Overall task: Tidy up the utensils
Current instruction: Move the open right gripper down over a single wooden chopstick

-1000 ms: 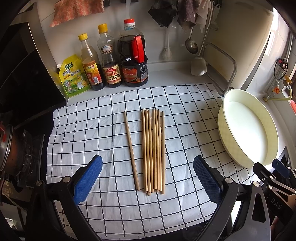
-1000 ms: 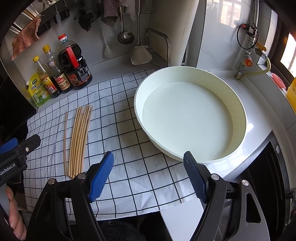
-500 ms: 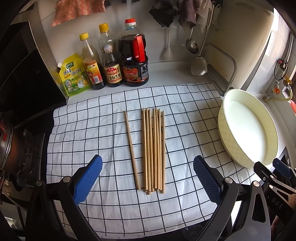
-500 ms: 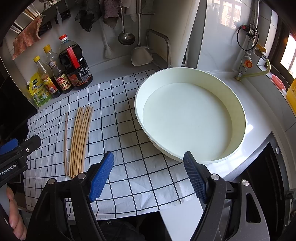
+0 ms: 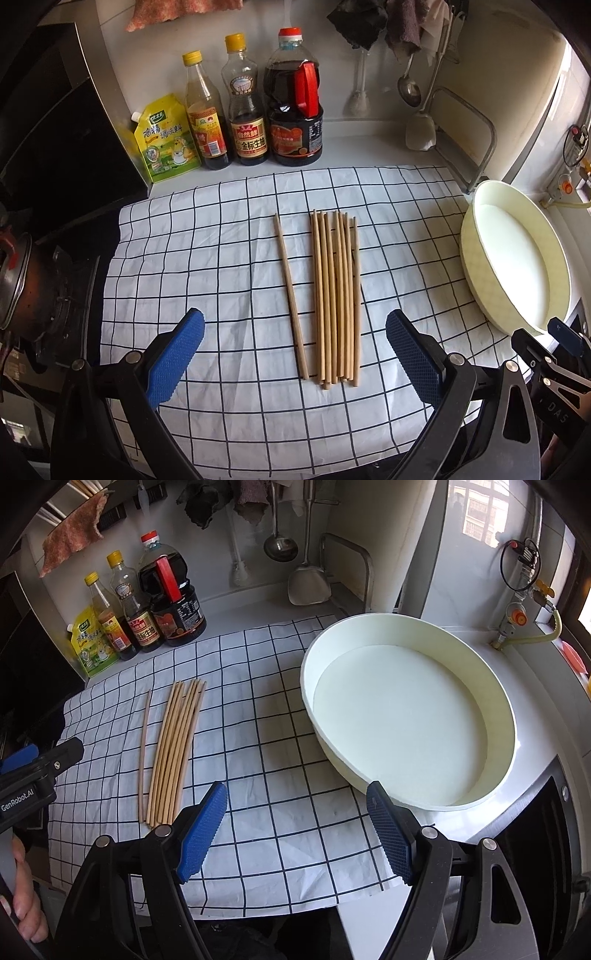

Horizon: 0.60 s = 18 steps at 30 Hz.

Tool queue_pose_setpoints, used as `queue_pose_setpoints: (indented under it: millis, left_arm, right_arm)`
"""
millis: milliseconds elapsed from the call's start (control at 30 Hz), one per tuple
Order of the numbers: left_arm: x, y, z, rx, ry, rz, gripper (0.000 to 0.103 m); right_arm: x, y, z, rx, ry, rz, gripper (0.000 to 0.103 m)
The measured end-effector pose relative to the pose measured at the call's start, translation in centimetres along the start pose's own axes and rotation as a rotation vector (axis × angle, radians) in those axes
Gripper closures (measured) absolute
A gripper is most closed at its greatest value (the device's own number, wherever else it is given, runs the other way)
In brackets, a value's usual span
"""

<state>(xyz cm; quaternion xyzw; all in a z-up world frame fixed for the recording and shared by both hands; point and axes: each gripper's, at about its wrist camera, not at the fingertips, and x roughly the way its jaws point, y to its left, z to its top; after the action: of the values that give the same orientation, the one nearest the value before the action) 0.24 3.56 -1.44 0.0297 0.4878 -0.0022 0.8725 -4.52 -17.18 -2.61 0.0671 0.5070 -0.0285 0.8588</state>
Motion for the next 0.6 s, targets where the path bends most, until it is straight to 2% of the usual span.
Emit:
queue_pose_setpoints:
  millis: [267,600]
  left_arm:
    - [2.9,3.1,-0.8,-0.024,0.038,0.015,0.006]
    - [8.3,6.3,-1.0,-0.033,0.082,0.037,0.006]
  right_arm:
    - [2.7,3.5,-1.0,-0.064,0.036,0.05,0.029]
    - [7.9,7.0,-1.4,-0.083,0.102,0.055,0.029]
